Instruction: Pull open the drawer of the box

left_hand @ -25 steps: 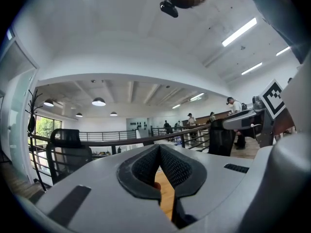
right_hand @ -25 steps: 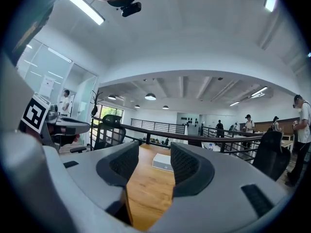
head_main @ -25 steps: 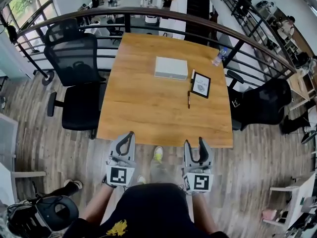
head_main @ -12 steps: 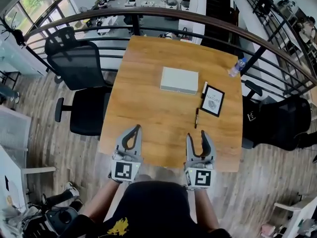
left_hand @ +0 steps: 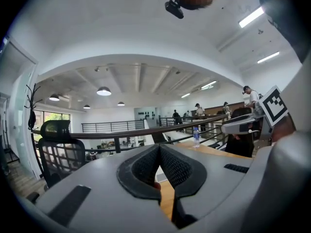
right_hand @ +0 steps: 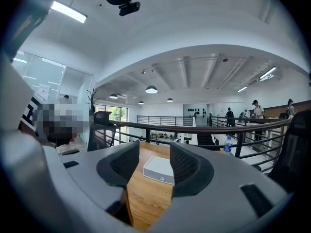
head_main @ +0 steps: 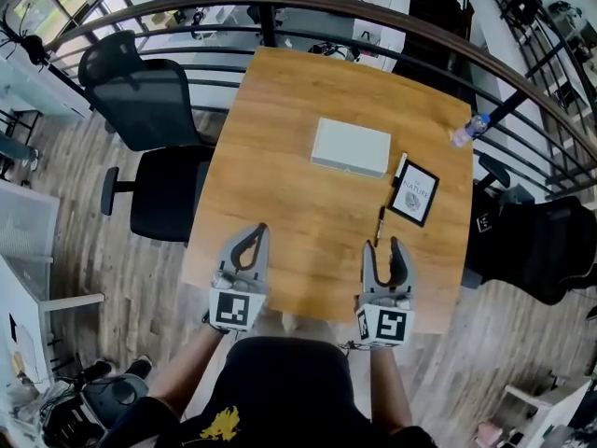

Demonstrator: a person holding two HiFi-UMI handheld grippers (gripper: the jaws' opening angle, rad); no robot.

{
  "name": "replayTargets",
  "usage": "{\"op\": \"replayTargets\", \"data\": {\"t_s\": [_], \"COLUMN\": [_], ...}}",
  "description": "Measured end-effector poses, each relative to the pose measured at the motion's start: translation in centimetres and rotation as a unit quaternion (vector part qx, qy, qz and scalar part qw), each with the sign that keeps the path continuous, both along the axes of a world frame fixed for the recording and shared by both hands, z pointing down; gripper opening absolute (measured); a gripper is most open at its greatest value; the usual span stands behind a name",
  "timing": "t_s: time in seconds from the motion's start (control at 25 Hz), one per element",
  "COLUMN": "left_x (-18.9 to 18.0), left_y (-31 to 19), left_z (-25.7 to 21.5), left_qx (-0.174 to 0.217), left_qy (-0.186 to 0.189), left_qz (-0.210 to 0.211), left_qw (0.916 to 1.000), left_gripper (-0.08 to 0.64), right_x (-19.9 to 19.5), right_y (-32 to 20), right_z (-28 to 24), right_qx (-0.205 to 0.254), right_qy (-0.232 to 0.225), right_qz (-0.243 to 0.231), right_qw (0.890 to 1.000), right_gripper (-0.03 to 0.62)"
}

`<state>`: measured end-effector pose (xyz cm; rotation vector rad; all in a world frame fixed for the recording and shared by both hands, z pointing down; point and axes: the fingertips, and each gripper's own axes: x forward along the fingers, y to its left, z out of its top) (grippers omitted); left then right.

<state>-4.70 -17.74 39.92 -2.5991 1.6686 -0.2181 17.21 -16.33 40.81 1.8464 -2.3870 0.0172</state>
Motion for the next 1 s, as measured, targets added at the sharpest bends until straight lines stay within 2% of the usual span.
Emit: {"op": "replayTargets", "data": {"t_s": [0.12, 0.32, 0.56, 0.72, 1.0], "left_x": [-0.7, -1.3, -2.5, -2.9, -2.8], "left_y": [-1.5, -3.5, -5.4, -6.4, -7.6], "left_z": [0.3, 2.0, 4.0, 6.7, 9.5], "left_qx": [-0.006, -0.012, -0.026, -0.028, -0.041], "left_qy": [0.008, 0.002, 0.019, -0.002, 0.008], "left_qz": [0.008, 0.028, 0.021, 0.017, 0.015], "left_qw": [0.9999, 0.9995, 0.9993, 0.9995, 0.9990], "left_gripper": [0.009, 0.009, 0.009, 0.009, 0.009], "right_x": [-0.9, -2.1, -3.6, -3.9, -3.1], "right_y": [-1.3, -3.1, -6.1, -8.3, -12.5], "right_z": [0.4, 1.5, 2.8, 5.6, 11.9], "right_qx": [-0.008, -0.015, -0.018, -0.029, -0.076], "right_qy": [0.001, 0.008, 0.014, 0.015, 0.005], "right_qz": [0.005, 0.015, 0.023, 0.034, 0.073], "right_qw": [1.000, 1.000, 0.999, 0.999, 0.994], "right_gripper": [0.190, 0.188, 0.186, 0.184, 0.183]}}
